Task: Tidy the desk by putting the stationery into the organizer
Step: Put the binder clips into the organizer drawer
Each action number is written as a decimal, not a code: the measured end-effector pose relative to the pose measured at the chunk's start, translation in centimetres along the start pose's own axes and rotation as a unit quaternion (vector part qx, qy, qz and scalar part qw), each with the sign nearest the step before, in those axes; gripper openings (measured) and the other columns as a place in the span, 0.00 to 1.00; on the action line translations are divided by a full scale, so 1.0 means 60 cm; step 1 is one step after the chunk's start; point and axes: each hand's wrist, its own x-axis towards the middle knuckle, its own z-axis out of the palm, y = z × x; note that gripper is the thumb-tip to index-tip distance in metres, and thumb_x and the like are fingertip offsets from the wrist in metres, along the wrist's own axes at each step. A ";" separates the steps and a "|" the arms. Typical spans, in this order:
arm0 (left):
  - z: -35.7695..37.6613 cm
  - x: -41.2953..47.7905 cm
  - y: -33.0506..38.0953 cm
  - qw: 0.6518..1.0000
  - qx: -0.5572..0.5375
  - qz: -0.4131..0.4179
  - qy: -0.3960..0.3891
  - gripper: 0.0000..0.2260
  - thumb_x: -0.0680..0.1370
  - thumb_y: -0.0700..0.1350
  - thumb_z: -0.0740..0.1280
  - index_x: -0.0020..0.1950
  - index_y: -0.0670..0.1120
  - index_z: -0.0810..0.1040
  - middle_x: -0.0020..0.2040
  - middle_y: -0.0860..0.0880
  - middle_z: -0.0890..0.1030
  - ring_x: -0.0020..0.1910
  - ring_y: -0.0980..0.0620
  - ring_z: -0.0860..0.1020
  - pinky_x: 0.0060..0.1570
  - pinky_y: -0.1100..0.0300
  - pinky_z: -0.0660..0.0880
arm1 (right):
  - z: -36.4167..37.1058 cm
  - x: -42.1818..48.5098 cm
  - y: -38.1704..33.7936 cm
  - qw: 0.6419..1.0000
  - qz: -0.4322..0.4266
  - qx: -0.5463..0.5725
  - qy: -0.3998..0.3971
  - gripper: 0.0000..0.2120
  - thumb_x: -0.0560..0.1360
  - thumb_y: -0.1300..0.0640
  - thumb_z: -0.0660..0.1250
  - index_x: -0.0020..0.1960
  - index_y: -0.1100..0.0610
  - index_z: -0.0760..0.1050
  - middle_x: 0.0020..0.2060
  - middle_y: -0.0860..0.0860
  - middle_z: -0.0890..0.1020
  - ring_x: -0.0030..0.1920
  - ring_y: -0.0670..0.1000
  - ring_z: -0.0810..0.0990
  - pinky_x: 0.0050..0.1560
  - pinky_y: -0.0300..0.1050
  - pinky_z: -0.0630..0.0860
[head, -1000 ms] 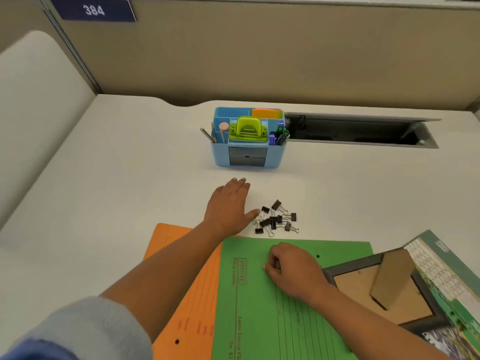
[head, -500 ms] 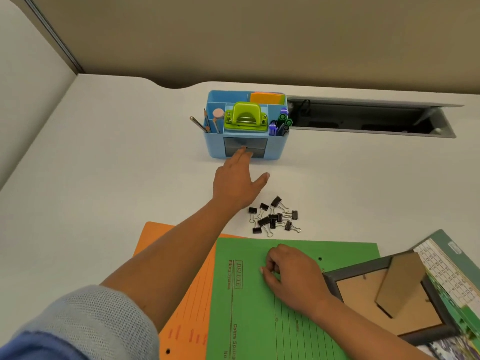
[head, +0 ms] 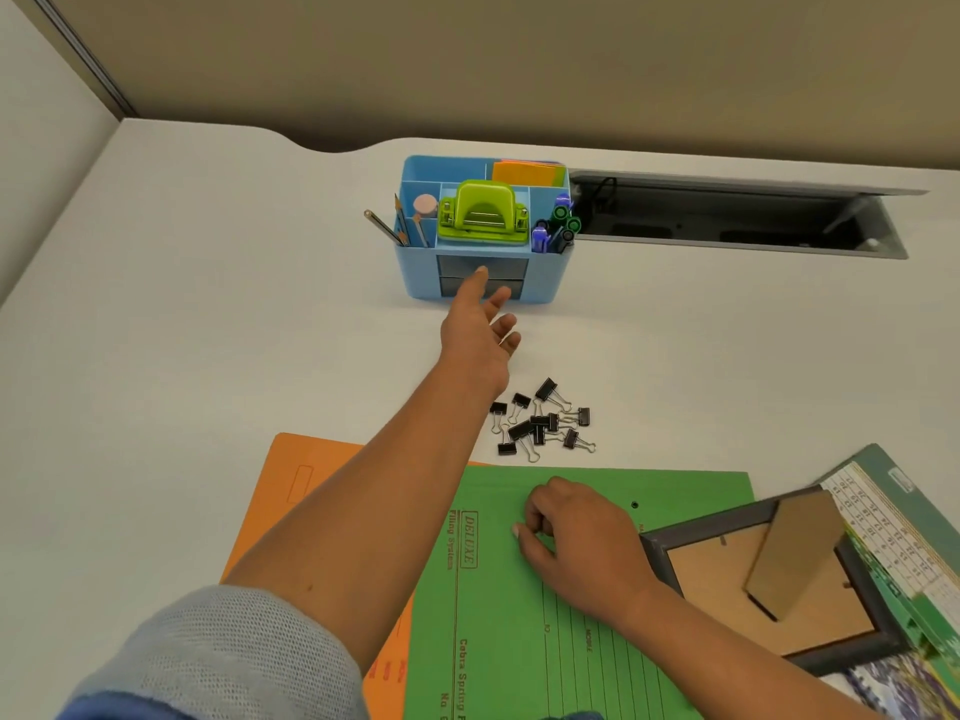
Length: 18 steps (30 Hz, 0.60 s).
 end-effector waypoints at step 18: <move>0.017 0.017 0.010 0.996 -0.087 -0.020 -0.021 0.20 0.75 0.58 0.68 0.61 0.47 0.76 0.45 0.52 0.80 0.32 0.55 0.74 0.35 0.62 0.68 | 0.004 -0.002 0.000 1.000 0.000 -0.002 0.018 0.09 0.74 0.43 0.61 0.39 0.46 0.68 0.36 0.41 0.70 0.37 0.44 0.69 0.35 0.39 0.65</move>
